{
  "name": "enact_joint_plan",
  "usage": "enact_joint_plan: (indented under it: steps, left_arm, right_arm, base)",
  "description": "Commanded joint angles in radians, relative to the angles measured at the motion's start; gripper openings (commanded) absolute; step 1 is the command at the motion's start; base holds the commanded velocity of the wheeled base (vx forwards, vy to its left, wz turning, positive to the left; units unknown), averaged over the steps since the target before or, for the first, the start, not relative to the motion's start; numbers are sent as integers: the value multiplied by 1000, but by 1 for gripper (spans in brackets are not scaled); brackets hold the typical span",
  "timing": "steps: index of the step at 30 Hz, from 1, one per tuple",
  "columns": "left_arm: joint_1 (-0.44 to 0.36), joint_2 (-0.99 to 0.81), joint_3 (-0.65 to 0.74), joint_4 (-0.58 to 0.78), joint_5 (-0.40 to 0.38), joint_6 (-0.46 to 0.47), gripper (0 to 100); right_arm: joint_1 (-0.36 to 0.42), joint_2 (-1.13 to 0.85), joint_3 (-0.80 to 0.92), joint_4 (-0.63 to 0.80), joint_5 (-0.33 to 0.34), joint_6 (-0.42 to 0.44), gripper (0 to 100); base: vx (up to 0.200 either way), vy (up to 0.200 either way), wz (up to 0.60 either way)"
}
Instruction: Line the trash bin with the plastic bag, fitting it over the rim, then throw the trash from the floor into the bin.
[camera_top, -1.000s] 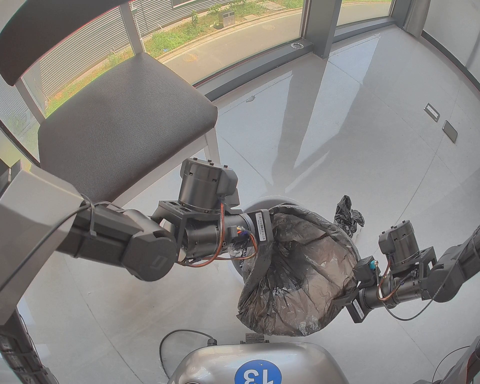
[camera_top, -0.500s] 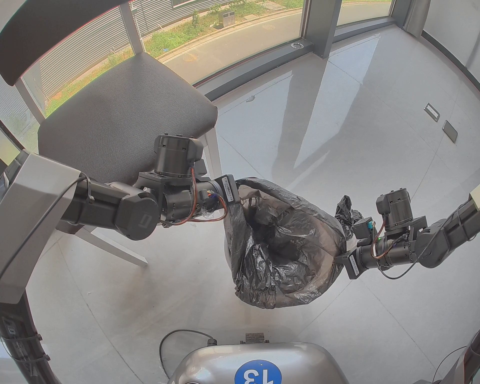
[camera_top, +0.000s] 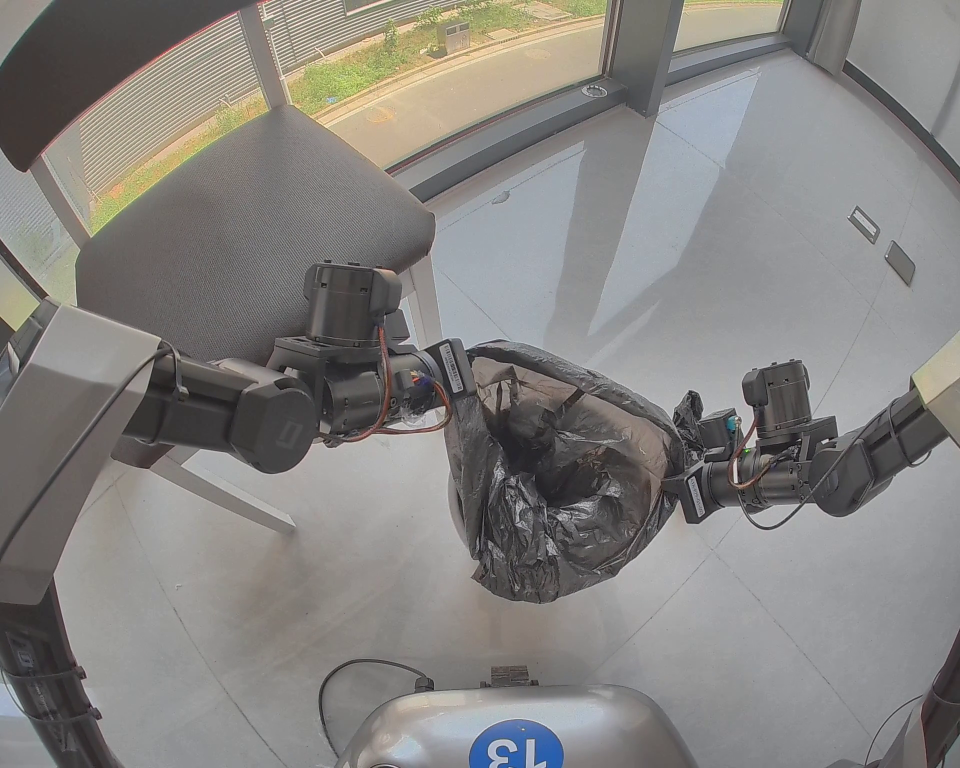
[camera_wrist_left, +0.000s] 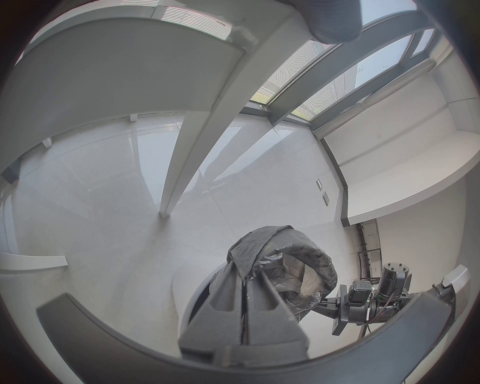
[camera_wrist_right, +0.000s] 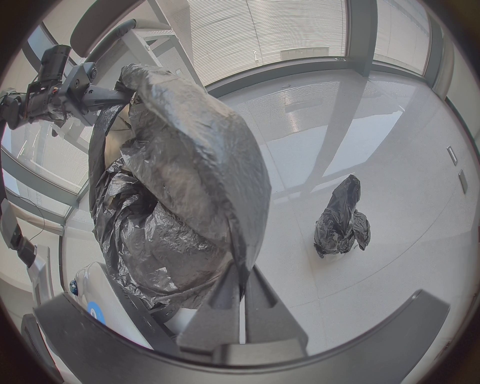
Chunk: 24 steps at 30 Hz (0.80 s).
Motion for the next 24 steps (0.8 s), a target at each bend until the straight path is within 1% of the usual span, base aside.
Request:
enact_joint_plan:
  steps: [1,2,11,15,21,24]
  left_arm:
    - [-5,5,-5,6,2,-1,0]
    - [-5,5,-4,6,2,-1,0]
    - [-13,13,-4,9,22,-1,0]
    - [0,17,-12,9,34,-1,0]
    - [16,62,-75,12,60,-1,0]
    - [21,78,-102,15,60,1,0]
  right_arm:
    - [-1,12,-8,-4,0,-5,0]
    - [1,13,-8,-4,0,-5,100]
    - [12,6,-7,-4,0,1,100]
    - [22,-37,-3,-3,2,-8,100]
    - [62,-89,1,-3,2,-1,100]
    - [73,-106,10,-1,2,-1,100]
  base:
    - [0,0,0]
    - [0,0,0]
    - [0,0,0]
    - [0,0,0]
    - [0,0,0]
    - [0,0,0]
